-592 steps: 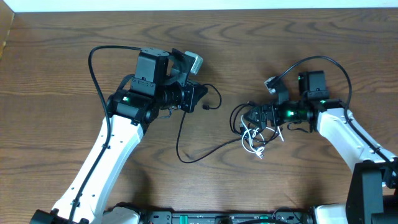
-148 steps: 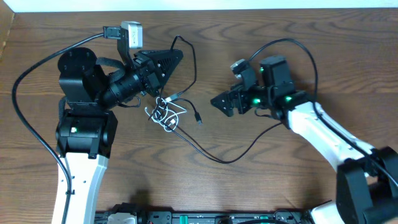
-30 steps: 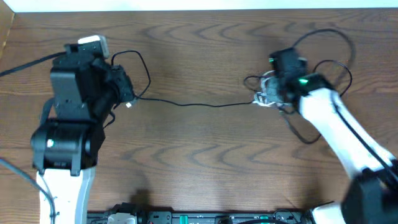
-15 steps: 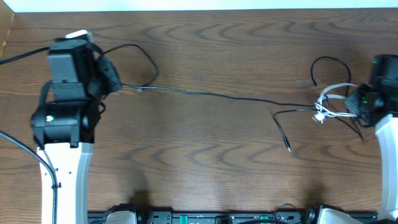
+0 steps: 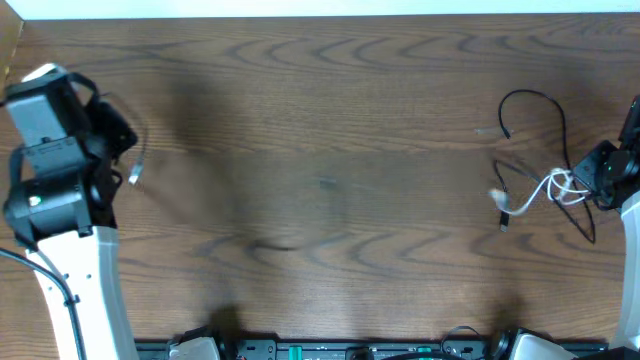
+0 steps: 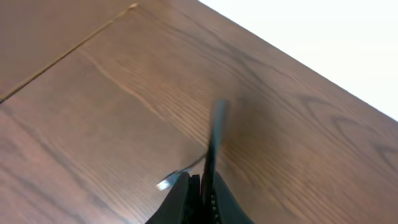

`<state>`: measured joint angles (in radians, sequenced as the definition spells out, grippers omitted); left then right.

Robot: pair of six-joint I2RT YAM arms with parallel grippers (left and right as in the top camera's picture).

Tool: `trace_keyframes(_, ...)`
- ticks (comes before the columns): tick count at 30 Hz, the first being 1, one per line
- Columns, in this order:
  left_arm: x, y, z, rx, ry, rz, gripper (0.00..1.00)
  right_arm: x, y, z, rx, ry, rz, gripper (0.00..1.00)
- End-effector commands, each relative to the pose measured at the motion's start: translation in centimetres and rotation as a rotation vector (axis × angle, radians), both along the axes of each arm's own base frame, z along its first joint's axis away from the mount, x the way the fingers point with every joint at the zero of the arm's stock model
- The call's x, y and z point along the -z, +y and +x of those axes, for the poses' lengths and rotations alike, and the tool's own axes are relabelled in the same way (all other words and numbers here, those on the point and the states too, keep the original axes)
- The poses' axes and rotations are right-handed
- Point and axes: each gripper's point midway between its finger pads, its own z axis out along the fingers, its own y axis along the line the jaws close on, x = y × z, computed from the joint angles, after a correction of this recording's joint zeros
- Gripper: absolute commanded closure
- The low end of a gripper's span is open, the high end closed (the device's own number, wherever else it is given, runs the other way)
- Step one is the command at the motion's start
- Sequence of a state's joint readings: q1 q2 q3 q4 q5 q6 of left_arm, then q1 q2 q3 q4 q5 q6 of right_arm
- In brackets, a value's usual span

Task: Untangle cables
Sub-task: 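Pull the white cable away to the right with the right gripper, then bring the held white cable to center and reach left gripper to it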

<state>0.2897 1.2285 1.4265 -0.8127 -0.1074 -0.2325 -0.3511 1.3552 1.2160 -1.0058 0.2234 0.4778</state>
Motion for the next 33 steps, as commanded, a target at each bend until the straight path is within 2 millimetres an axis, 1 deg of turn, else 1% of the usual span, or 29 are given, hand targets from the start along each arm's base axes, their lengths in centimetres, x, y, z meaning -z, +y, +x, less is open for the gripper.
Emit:
trace_keyframes(1,-0.9,0.8,-0.5,-0.035,-0.029,-0.024,0.92,-0.3,-0.5,-0.3,0.004,-0.001,-0.015,0.99)
trace_keyframes(4,-0.6,0.6,-0.5,-0.026,-0.023,-0.032,0.92,-0.2,0.0,0.0,-0.011,-0.015,0.012,0.99)
trace_keyframes(7,-0.3,-0.2,-0.3,0.008,-0.022,-0.063,0.92,-0.2,0.7,0.4,-0.039,-0.032,0.049,0.99)
trace_keyframes(13,-0.1,-2.5,0.4,0.11,-0.035,-0.143,0.92,-0.3,3.8,2.5,-0.159,-0.103,0.156,0.99)
trace_keyframes(17,0.2,-4.2,0.6,0.168,-0.022,-0.161,0.91,-0.8,6.9,4.1,-0.261,-0.152,0.219,0.99)
trace_keyframes(18,0.2,-5.0,0.8,0.201,-0.018,-0.158,0.91,-1.0,8.3,4.7,-0.307,-0.168,0.237,0.99)
trace_keyframes(19,0.2,-5.4,0.8,0.213,-0.015,-0.157,0.9,-1.1,9.3,5.0,-0.339,-0.179,0.248,0.99)
trace_keyframes(22,0.3,-7.2,1.1,0.27,-0.009,-0.16,0.87,-1.7,13.2,6.2,-0.461,-0.216,0.288,0.99)
trace_keyframes(23,0.3,-7.9,1.2,0.292,-0.007,-0.164,0.86,-2.0,15.1,6.6,-0.517,-0.233,0.306,0.99)
trace_keyframes(24,0.2,-9.3,1.4,0.337,-0.008,-0.178,0.85,-2.5,17.6,7.0,-0.593,-0.254,0.326,0.99)
trace_keyframes(26,0.2,-10.5,1.5,0.376,-0.008,-0.188,0.84,-2.9,20.1,7.2,-0.661,-0.272,0.34,0.99)
trace_keyframes(31,0.2,-13.1,1.5,0.456,-0.002,-0.193,0.83,-4.3,27.5,7.0,-0.847,-0.332,0.379,0.99)
trace_keyframes(32,0.2,-13.6,1.5,0.469,-0.001,-0.193,0.83,-4.7,29.1,6.8,-0.892,-0.348,0.384,0.99)
trace_keyframes(33,0.2,-14.3,1.5,0.489,0.001,-0.193,0.83,-5.3,31.4,6.3,-0.952,-0.37,0.396,0.99)
